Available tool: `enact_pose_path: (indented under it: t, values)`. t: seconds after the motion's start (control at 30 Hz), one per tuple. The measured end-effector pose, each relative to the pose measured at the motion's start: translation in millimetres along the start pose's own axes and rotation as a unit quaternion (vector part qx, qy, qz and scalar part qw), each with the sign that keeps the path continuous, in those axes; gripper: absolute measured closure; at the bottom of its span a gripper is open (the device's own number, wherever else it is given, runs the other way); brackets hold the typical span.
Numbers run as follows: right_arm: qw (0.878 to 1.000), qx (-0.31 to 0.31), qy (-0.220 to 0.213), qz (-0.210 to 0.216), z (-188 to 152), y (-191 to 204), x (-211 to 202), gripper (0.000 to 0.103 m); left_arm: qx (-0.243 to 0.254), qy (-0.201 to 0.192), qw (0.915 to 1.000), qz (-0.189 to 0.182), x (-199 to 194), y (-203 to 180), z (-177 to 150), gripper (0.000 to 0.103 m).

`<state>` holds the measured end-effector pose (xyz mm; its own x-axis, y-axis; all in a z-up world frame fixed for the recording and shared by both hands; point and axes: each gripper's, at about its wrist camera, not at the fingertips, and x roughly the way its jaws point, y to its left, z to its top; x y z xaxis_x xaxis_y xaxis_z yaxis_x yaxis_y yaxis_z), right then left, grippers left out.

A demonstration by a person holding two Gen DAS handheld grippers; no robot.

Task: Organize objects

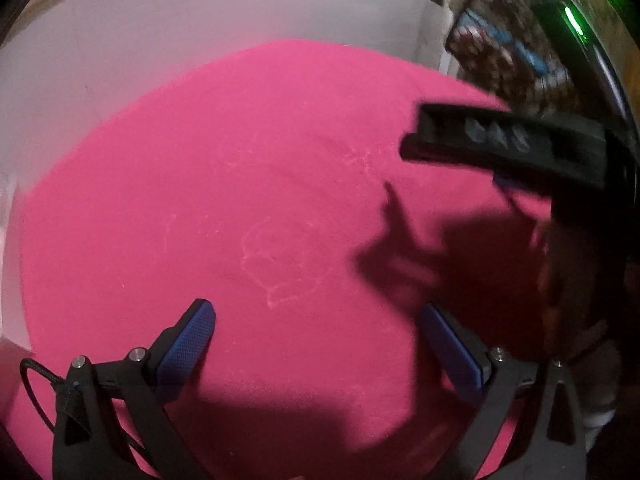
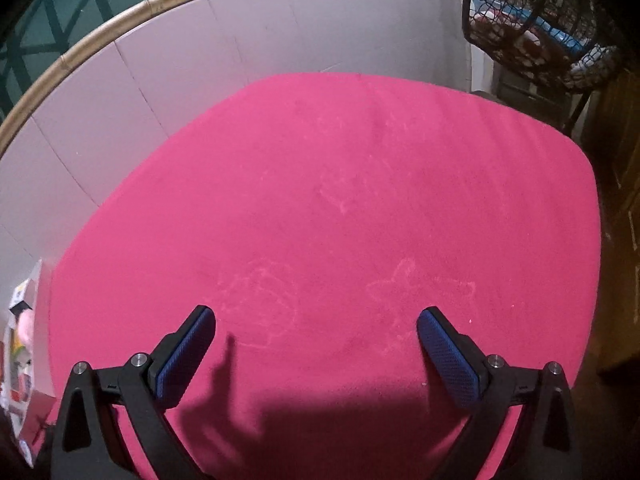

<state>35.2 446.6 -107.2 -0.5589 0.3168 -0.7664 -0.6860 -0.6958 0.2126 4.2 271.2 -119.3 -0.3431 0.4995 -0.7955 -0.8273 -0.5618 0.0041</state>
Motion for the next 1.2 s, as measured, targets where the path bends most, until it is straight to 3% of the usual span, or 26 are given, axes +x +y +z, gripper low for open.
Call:
enact_pose_path:
  t: [0.47, 1.2]
  values:
    - [0.999, -0.018, -0.02, -0.019, -7.8, 6.5, 3.3, 0.0, -0.001, 0.0, 1.0, -0.007, -4.3, 7.8, -2.3, 0.0]
    - [1.0, -0.003, -0.026, 0.004, -10.2, 1.1, -2.9, 0.0, -0.001, 0.0, 1.0, -0.006, -1.2, 5.6, -0.4, 0.0]
